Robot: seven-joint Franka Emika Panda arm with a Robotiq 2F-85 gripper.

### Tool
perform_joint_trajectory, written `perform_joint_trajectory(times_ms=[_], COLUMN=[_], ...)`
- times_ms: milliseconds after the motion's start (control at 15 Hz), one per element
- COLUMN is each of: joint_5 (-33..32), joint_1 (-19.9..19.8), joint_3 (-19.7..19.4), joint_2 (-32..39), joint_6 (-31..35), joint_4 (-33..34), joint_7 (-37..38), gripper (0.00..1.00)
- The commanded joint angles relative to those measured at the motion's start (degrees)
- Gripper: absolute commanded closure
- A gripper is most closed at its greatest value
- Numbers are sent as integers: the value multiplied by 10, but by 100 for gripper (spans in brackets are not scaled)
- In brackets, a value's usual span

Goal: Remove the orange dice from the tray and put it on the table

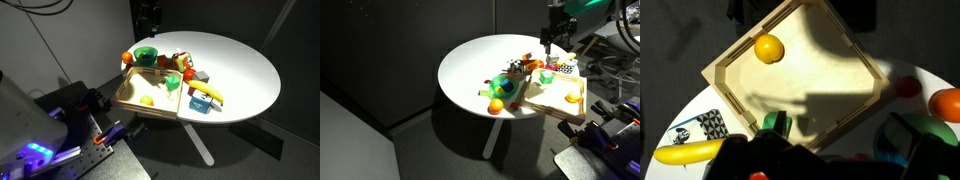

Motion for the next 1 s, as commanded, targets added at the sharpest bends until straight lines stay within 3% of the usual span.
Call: perform_joint_trajectory(times_ms=[0,933], joint_5=[7,13], joint_1=[-11,-12], joint_3=[8,18], joint_2=[-55,-188], joint_6=[-5,28], joint_4=[-39,-127], joint_7=[-4,-25], gripper=[0,0])
